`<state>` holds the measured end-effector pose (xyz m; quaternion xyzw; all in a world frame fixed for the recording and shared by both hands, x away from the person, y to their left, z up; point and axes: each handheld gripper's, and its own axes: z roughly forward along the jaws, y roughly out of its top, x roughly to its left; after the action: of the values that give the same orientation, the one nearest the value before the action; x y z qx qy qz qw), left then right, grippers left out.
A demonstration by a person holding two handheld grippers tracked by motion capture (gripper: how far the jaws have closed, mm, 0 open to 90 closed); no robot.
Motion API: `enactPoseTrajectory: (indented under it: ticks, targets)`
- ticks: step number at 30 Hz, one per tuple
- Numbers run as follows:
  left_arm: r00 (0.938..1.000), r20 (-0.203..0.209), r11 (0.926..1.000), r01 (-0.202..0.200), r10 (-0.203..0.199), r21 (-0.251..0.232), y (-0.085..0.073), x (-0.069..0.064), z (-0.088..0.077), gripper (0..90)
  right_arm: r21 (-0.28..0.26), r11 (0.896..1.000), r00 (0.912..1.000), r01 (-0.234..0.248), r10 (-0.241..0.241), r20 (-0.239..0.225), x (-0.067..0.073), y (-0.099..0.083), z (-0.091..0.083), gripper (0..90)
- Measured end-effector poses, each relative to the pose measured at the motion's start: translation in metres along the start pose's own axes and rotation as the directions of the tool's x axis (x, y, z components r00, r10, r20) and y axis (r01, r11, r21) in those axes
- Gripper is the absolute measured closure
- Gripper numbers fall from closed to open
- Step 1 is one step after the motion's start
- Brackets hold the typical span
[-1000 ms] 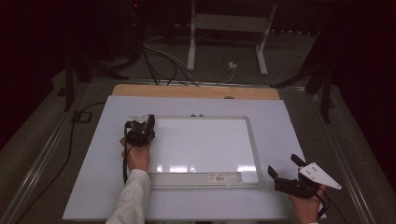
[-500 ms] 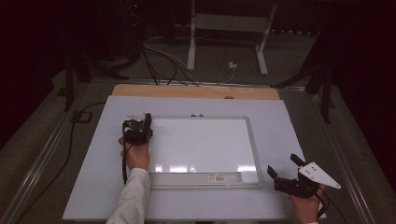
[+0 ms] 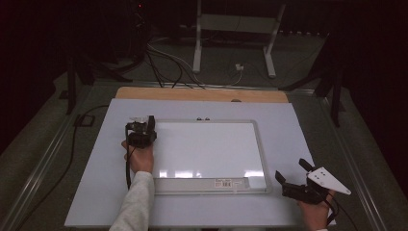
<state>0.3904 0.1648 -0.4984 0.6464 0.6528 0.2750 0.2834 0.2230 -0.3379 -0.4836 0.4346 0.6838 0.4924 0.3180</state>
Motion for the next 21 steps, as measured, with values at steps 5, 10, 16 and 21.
enactPoseTrajectory:
  ticks: [5,10,16,21]
  targets:
    - [1.0000,-0.004,1.0000,0.002,-0.002,0.000,0.0013,-0.0008,0.0017,64.3,0.002,1.000,1.0000,0.002,-0.002,0.001,0.0010,0.0002,-0.0002,0.7]
    - [1.0000,-0.007,1.0000,0.000,0.000,-0.003,0.0021,-0.0015,0.0031,64.1,-0.001,1.000,1.0000,0.003,-0.003,0.002,0.0011,0.0004,-0.0010,0.8]
    - [1.0000,-0.005,1.0000,-0.002,0.002,0.003,0.0041,-0.0014,0.0048,63.8,0.003,1.000,1.0000,0.008,-0.008,-0.003,0.0016,0.0000,0.0005,0.7]
    - [0.9990,0.038,0.9997,0.025,-0.025,-0.001,0.0041,0.0029,0.0035,43.9,-0.001,1.000,1.0000,-0.001,0.001,0.002,0.0002,0.0000,-0.0003,0.7]
